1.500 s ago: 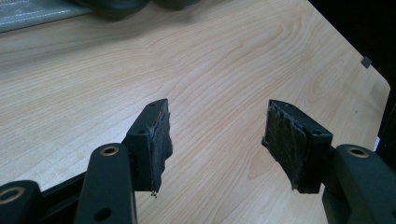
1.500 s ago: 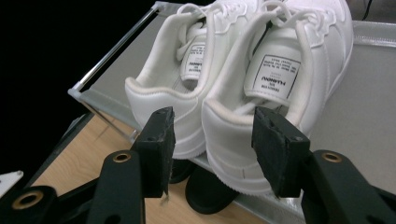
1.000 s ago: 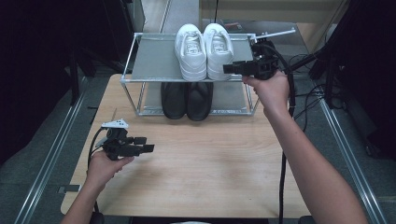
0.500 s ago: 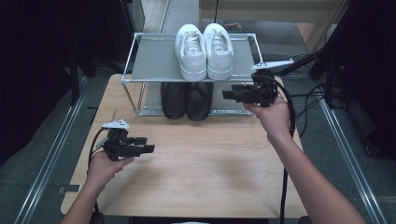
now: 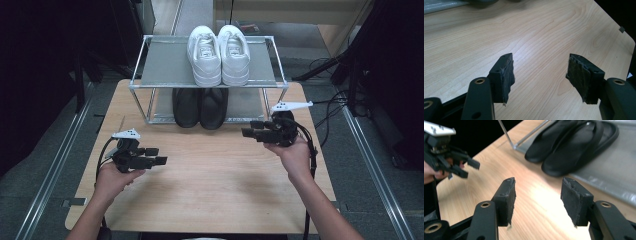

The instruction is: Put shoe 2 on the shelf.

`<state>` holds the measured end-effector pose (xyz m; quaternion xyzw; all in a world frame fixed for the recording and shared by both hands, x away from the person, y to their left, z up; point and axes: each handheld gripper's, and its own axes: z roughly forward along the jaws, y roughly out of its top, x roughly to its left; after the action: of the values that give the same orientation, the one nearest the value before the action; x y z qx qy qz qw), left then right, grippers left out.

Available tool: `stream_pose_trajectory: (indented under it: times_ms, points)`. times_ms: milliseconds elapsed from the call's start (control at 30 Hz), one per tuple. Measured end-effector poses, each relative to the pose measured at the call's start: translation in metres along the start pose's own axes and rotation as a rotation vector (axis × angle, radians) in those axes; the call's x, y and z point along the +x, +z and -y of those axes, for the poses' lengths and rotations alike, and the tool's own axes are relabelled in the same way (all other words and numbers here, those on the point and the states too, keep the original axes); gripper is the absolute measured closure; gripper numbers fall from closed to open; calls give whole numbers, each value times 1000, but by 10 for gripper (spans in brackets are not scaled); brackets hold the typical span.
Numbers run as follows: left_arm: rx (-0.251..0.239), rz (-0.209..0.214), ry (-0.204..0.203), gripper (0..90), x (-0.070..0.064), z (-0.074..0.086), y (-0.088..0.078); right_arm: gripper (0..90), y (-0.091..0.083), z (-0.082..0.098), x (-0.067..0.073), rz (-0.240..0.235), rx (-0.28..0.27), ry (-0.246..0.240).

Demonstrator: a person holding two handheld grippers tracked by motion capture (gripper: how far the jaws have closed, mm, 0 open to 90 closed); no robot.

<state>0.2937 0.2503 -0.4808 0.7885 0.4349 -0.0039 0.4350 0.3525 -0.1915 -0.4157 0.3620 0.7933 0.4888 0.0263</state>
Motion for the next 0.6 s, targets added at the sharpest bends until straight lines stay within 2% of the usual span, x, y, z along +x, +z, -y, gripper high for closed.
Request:
stream_pose_trajectory:
  times_ms: [200, 433, 533, 600]
  points:
    - [-4, 4, 4, 376, -1, 0, 0, 467, 1, 30, -7, -6, 1, 16]
    - [-1, 6, -2, 372, 0, 0, 1, 467, 1, 46, -9, 28, 20, -27]
    - [0, 4, 1, 364, 0, 0, 2, 467, 1, 54, -9, 22, 12, -21]
    - [-3, 6, 6, 357, 1, 0, 2, 463, 1, 59, -10, 32, 29, -26]
